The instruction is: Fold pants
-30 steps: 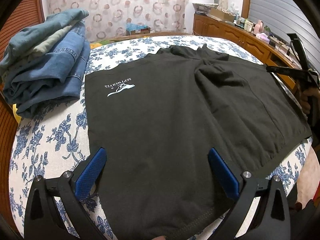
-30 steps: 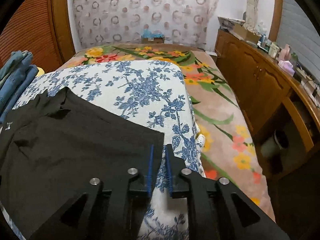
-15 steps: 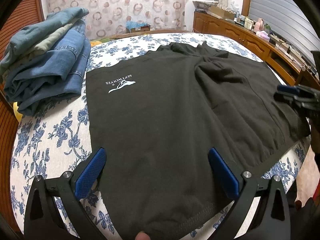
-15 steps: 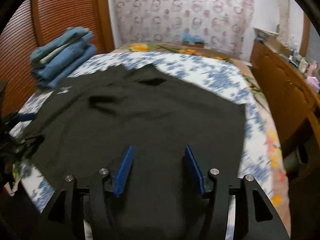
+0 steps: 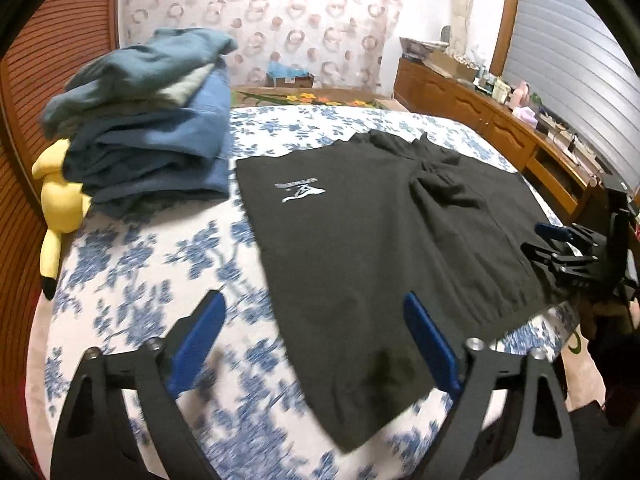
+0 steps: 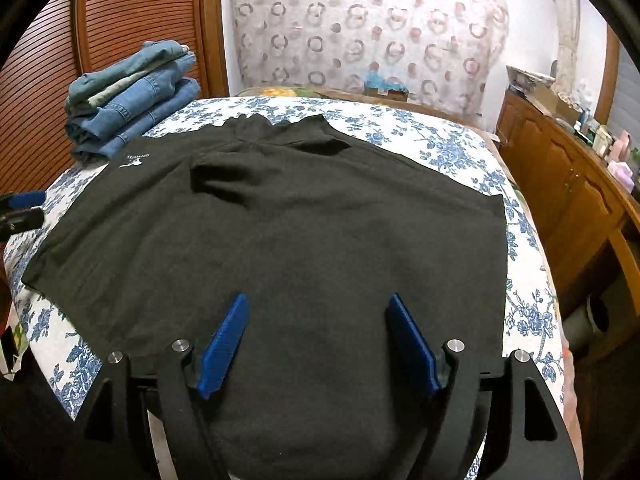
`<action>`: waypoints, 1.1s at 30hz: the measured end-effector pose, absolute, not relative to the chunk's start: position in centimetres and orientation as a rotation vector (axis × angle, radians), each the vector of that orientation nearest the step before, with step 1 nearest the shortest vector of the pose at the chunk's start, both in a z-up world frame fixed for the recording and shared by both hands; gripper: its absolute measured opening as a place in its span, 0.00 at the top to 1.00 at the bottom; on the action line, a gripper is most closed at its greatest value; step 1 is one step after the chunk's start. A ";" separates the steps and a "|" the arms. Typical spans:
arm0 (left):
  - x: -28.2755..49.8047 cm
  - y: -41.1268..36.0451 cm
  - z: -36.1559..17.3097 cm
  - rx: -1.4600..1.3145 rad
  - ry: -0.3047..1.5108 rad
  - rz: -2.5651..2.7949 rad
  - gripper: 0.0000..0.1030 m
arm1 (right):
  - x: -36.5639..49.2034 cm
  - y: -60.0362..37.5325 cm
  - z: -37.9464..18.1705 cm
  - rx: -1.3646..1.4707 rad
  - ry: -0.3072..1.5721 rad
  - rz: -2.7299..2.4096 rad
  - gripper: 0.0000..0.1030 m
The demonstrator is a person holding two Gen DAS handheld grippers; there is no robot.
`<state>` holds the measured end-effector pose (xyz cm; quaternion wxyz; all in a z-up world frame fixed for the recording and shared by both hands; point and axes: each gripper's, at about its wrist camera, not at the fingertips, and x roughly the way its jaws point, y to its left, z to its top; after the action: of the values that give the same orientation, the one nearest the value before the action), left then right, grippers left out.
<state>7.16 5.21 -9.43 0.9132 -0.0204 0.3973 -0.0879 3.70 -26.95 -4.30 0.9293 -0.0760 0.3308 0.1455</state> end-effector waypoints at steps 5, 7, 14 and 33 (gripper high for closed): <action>5.4 5.7 -10.2 -0.048 0.841 -0.196 0.35 | 4.2 -26.5 -4.4 -0.157 0.673 0.288 0.27; 4.8 5.3 -10.7 -0.043 0.861 -0.215 0.45 | 4.2 -26.5 -4.4 -0.156 0.673 0.285 0.27; 3.5 4.2 -12.2 -0.010 0.891 -0.210 0.52 | 5.4 -26.4 -4.0 -0.151 0.672 0.267 0.27; 3.6 2.5 -11.5 0.036 0.848 -0.241 0.95 | 6.1 -26.5 -4.2 -0.146 0.669 0.262 0.27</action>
<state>3.58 2.46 -11.49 0.9043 0.0174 0.4102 -0.1165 6.11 -26.54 -4.20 0.9336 -0.0715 0.3270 0.1280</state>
